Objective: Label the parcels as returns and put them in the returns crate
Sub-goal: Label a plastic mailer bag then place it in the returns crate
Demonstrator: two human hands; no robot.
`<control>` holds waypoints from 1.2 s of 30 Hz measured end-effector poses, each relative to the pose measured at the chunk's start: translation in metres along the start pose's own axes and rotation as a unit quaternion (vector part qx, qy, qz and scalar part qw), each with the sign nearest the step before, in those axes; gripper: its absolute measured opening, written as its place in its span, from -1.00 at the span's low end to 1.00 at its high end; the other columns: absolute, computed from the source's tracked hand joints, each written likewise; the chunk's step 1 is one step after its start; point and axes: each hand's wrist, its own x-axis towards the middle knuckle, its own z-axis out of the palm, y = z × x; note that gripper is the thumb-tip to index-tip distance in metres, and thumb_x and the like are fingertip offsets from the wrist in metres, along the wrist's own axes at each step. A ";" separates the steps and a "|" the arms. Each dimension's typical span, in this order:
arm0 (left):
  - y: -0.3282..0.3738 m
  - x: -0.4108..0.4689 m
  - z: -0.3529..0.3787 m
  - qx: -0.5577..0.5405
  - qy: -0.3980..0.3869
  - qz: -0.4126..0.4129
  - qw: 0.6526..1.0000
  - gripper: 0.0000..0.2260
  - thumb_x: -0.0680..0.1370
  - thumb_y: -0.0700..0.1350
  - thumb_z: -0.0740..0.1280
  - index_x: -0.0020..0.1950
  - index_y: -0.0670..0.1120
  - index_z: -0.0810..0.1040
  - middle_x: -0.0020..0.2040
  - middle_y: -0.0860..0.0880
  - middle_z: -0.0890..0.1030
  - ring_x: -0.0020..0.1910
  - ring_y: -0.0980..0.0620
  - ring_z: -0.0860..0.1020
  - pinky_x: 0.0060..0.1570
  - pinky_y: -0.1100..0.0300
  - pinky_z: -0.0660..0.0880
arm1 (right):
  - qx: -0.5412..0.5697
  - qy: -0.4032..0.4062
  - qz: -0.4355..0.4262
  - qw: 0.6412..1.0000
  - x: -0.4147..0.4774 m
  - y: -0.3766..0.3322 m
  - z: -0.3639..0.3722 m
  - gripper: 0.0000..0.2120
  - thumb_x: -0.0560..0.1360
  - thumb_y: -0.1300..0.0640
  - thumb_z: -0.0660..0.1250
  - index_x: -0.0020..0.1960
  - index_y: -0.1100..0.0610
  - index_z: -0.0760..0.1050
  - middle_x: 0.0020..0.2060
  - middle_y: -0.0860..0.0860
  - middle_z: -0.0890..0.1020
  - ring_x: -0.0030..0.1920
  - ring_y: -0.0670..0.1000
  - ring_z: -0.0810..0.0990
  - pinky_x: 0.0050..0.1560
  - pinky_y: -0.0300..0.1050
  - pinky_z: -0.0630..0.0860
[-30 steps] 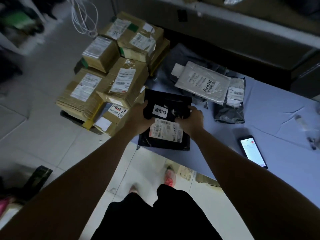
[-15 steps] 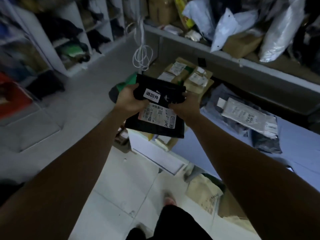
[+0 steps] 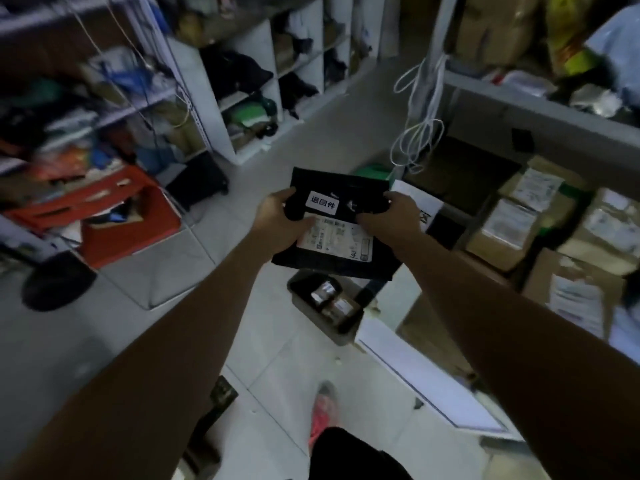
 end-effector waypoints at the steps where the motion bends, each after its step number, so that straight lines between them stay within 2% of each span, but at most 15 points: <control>1: -0.008 0.021 -0.004 0.004 0.003 -0.004 1.000 -0.44 0.45 -0.20 0.54 0.42 -0.11 0.47 0.04 0.05 0.57 0.00 0.03 0.59 0.02 0.14 0.60 | 0.005 0.001 0.002 1.000 0.017 -0.003 0.014 -0.59 0.34 0.11 0.57 0.16 0.18 0.62 -0.01 0.09 0.69 -0.05 0.04 0.65 0.00 -0.08 0.62; 3: -0.025 0.060 -0.007 0.017 -0.001 -0.004 1.000 -0.44 0.44 -0.19 0.55 0.41 -0.12 0.48 0.09 -0.01 0.60 0.01 0.02 0.60 0.03 0.13 0.60 | 0.002 0.011 0.013 1.000 0.049 -0.004 0.039 -0.61 0.33 0.12 0.56 0.14 0.17 0.63 -0.04 0.08 0.68 -0.02 0.05 0.65 0.02 -0.06 0.61; 5: -0.042 0.096 -0.005 0.031 -0.032 -0.004 0.999 -0.48 0.43 -0.17 0.55 0.37 -0.11 0.52 0.11 -0.01 0.60 0.03 0.01 0.60 0.07 0.09 0.60 | -0.011 0.013 0.042 0.999 0.076 -0.002 0.056 -0.70 0.34 0.13 0.53 0.05 0.14 0.64 -0.16 0.02 0.64 -0.12 -0.01 0.62 -0.12 -0.17 0.54; 7: -0.062 0.129 0.001 0.037 -0.064 -0.011 0.997 -0.49 0.42 -0.13 0.57 0.34 -0.08 0.54 0.16 -0.02 0.59 0.07 0.00 0.60 0.10 0.07 0.60 | -0.027 0.013 0.063 0.998 0.099 0.005 0.071 -0.85 0.34 0.13 0.50 -0.12 0.08 0.60 -0.29 -0.03 0.60 -0.22 -0.01 0.59 -0.23 -0.20 0.46; 9: -0.083 0.162 0.009 0.045 -0.098 0.001 0.994 -0.51 0.42 -0.11 0.57 0.32 -0.08 0.56 0.12 -0.01 0.57 0.07 0.04 0.60 0.09 0.12 0.59 | -0.050 0.023 0.080 0.995 0.124 0.017 0.087 -0.86 0.33 0.10 0.49 -0.24 0.05 0.52 -0.33 -0.01 0.58 -0.28 0.02 0.58 -0.28 -0.19 0.43; 11: -0.101 0.196 0.022 0.043 -0.137 0.023 0.989 -0.62 0.44 -0.16 0.55 0.24 -0.08 0.58 -0.04 0.15 0.54 -0.08 0.28 0.58 -0.04 0.31 0.57 | -0.056 0.029 0.118 0.991 0.149 0.036 0.104 -0.81 0.31 0.02 0.48 -0.14 0.06 0.57 -0.19 0.05 0.62 -0.19 0.04 0.61 -0.22 -0.16 0.50; 13: -0.124 0.236 0.037 0.046 -0.177 0.040 0.982 -0.67 0.46 -0.20 0.53 0.18 -0.02 0.57 -0.09 0.27 0.49 -0.19 0.45 0.54 -0.15 0.46 0.52 | -0.077 0.037 0.157 0.984 0.174 0.058 0.125 -0.58 0.26 -0.12 0.43 0.03 0.08 0.61 -0.03 0.08 0.63 -0.07 0.07 0.64 -0.11 -0.13 0.56; 16: -0.168 0.293 0.064 0.051 -0.235 0.038 0.970 -0.67 0.45 -0.10 0.54 0.16 0.00 0.55 -0.02 0.16 0.56 -0.05 0.28 0.58 0.07 0.25 0.56 | -0.078 0.068 0.203 0.974 0.204 0.092 0.157 -0.45 0.27 -0.14 0.44 0.18 0.14 0.61 0.04 0.13 0.65 0.04 0.12 0.64 0.03 -0.04 0.60; 18: -0.195 0.328 0.087 0.073 -0.267 0.060 0.959 -0.54 0.44 -0.12 0.54 0.31 -0.11 0.53 0.12 0.02 0.53 0.16 0.10 0.54 0.25 0.15 0.46 | -0.067 0.098 0.242 0.963 0.221 0.107 0.176 -0.49 0.38 0.00 0.49 0.27 0.16 0.58 0.13 0.16 0.63 0.12 0.16 0.61 0.13 -0.02 0.56; 20: -0.226 0.361 0.112 0.102 -0.305 0.050 0.946 -0.40 0.46 -0.21 0.52 0.46 -0.19 0.41 0.24 -0.05 0.44 0.27 0.02 0.46 0.33 0.17 0.36 | -0.054 0.102 0.287 0.951 0.241 0.134 0.199 -0.41 0.41 0.06 0.49 0.40 0.14 0.46 0.26 0.15 0.55 0.23 0.15 0.56 0.23 -0.06 0.49; 25: -0.319 0.422 0.189 0.147 -0.376 0.065 0.912 -0.36 0.51 -0.24 0.47 0.53 -0.22 0.29 0.25 -0.01 0.39 0.26 0.07 0.42 0.20 0.46 0.25 | -0.047 0.115 0.333 0.935 0.287 0.232 0.263 -0.27 0.38 0.17 0.51 0.50 0.11 0.34 0.35 0.08 0.45 0.28 0.08 0.51 0.21 -0.26 0.37; 29: -0.410 0.455 0.269 0.166 -0.388 0.072 0.904 -0.37 0.50 -0.18 0.47 0.53 -0.15 0.33 0.35 -0.06 0.46 0.32 0.01 0.44 0.32 0.25 0.37 | -0.055 0.126 0.343 0.929 0.319 0.335 0.317 -0.26 0.39 0.23 0.51 0.51 0.13 0.33 0.36 0.03 0.38 0.27 0.00 0.47 0.00 -0.60 0.21; 31: -0.456 0.465 0.311 0.172 -0.389 0.068 0.902 -0.38 0.50 -0.20 0.46 0.52 -0.16 0.33 0.33 0.00 0.45 0.31 0.06 0.44 0.27 0.37 0.35 | -0.067 0.125 0.337 0.931 0.338 0.389 0.343 -0.26 0.40 0.24 0.52 0.52 0.12 0.31 0.36 0.01 0.38 0.26 -0.03 0.45 -0.13 -0.69 0.19; 33: -0.500 0.472 0.350 0.182 -0.384 0.064 0.903 -0.36 0.52 -0.20 0.45 0.55 -0.18 0.27 0.39 -0.09 0.40 0.37 -0.02 0.39 0.29 0.38 0.29 | -0.081 0.117 0.335 0.931 0.354 0.439 0.368 -0.25 0.42 0.22 0.52 0.53 0.13 0.29 0.37 0.01 0.37 0.28 -0.03 0.44 -0.18 -0.73 0.17; 36: -0.555 0.486 0.405 0.198 -0.361 0.075 0.908 -0.34 0.54 -0.20 0.43 0.57 -0.13 0.21 0.44 -0.10 0.31 0.35 0.05 0.37 0.23 0.53 0.19 | -0.094 0.121 0.328 0.932 0.380 0.509 0.401 -0.25 0.43 0.15 0.54 0.53 0.13 0.29 0.39 0.03 0.36 0.32 0.01 0.43 0.10 -0.58 0.19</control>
